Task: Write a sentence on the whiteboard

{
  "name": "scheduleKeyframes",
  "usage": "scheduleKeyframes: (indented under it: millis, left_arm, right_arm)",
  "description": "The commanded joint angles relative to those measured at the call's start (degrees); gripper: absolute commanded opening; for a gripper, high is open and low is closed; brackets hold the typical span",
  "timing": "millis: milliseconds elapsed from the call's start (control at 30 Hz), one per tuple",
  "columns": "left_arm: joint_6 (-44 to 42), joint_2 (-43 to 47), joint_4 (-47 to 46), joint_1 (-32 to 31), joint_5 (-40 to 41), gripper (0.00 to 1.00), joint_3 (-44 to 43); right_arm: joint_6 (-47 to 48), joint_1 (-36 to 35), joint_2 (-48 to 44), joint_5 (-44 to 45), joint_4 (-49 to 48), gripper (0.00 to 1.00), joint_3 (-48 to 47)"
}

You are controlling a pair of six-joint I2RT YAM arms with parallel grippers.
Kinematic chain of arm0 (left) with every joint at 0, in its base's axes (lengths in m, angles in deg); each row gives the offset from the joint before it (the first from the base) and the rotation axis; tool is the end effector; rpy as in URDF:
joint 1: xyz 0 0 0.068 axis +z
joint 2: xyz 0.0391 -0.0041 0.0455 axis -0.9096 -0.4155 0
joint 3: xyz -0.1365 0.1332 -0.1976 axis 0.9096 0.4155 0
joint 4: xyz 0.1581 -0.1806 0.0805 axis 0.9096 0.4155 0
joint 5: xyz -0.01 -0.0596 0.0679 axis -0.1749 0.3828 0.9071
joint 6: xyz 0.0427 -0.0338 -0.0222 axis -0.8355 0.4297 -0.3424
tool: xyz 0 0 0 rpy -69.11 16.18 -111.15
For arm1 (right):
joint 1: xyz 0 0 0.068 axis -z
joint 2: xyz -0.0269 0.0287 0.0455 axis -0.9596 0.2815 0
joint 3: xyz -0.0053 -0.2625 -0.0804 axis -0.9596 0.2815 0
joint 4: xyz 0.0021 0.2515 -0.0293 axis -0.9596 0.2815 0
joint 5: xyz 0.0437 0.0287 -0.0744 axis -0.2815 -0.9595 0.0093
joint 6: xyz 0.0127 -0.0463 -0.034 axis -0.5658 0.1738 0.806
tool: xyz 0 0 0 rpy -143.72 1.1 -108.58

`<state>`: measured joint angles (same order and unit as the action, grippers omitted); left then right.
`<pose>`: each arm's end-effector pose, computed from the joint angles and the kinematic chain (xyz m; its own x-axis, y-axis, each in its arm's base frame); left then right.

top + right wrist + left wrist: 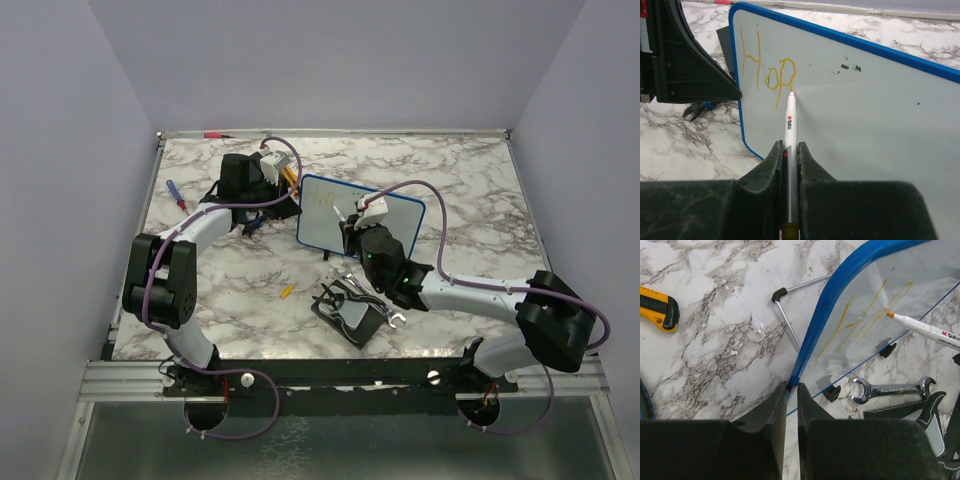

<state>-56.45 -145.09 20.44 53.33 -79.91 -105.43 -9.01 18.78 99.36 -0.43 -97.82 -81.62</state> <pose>0.3521 -0.1061 0.2323 -0.5785 0.1090 -0.8084 0.6967 0.5815 -0.4202 0.1989 0.2393 0.2553 -0.1699 0.0460 -0.9844 -0.3030 0.9481 0.0966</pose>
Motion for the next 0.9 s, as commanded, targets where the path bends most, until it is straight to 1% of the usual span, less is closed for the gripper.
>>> scheduleKeyframes:
  millis: [0,267,433,867]
  left_arm:
    - [-0.6,1.7,0.4,-0.5,-1.3,0.13,-1.2]
    - [-0.6,1.6,0.5,-0.5,-1.3,0.13,-1.2]
    - [-0.6,1.5,0.4,-0.5,-1.3,0.13,-1.2]
    - [-0.6,1.4,0.4,-0.5,-1.3,0.13,-1.3]
  right_arm:
    - [-1.4,0.0,-0.2,3.4,2.8,0.0,0.9]
    - [-2.1,0.0,-2.4,5.9,4.4,0.0,2.3]
    - [-0.5,0.0,-3.4,6.9,3.7,0.0,2.1]
    - [3.2,0.0,-0.6,4.4,-0.5,0.0,-0.8]
